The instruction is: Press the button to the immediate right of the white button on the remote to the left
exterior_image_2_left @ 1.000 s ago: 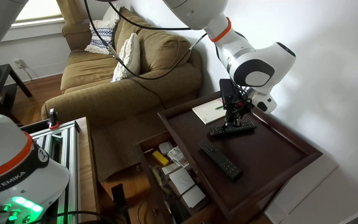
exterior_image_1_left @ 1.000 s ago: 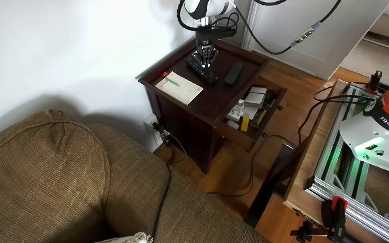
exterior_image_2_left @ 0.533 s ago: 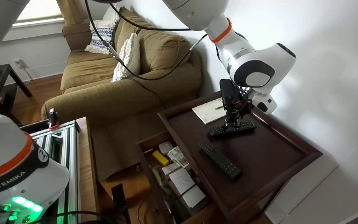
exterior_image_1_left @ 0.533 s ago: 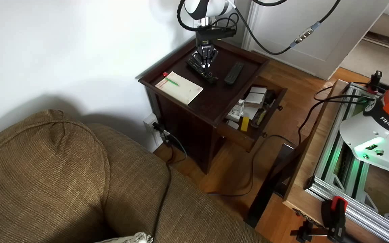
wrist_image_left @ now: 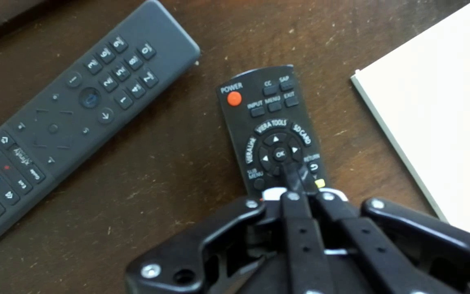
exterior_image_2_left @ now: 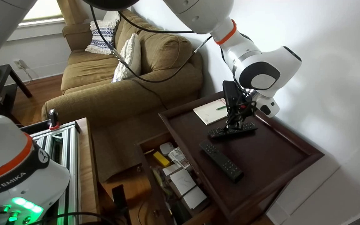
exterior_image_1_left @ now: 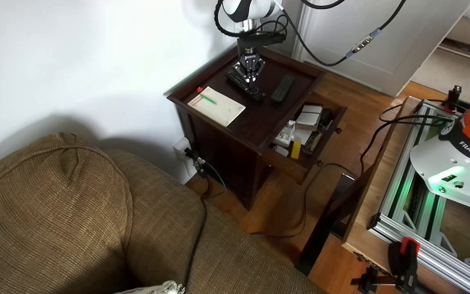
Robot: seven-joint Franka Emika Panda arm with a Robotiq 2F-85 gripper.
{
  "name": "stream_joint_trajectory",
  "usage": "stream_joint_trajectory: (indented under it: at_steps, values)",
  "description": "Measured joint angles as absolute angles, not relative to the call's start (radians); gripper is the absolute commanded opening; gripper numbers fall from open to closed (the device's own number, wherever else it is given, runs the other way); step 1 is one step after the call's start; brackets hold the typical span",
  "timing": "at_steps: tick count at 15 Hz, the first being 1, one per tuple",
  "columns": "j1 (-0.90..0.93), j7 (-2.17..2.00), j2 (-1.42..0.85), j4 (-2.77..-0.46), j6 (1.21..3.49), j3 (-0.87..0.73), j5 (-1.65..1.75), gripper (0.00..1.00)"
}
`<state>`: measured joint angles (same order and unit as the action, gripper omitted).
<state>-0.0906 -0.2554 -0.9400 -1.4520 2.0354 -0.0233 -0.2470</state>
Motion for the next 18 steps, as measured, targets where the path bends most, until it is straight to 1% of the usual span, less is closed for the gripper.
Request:
stream_joint_trajectory:
  at_steps: [6,10,11,12,13,14,15,18]
  values:
    - [-0.093,-0.254,-0.944,-1.430,2.008,-0.020,-0.247,0.00]
    - [-0.074,-0.253,-0.861,-1.488,2.008,-0.013,-0.247,0.00]
    - [-0.067,-0.253,-0.828,-1.516,2.008,-0.013,-0.245,0.26]
    - [-0.060,-0.252,-0.793,-1.549,2.008,-0.013,-0.240,0.27]
    - [-0.052,-0.247,-0.754,-1.589,2.008,-0.015,-0.230,0.32]
    - [-0.042,-0.243,-0.714,-1.632,2.019,-0.018,-0.210,0.40]
    - [-0.029,-0.239,-0.673,-1.679,2.052,-0.023,-0.182,0.47]
    - [0.008,-0.222,-0.552,-1.832,2.213,-0.034,-0.094,0.71]
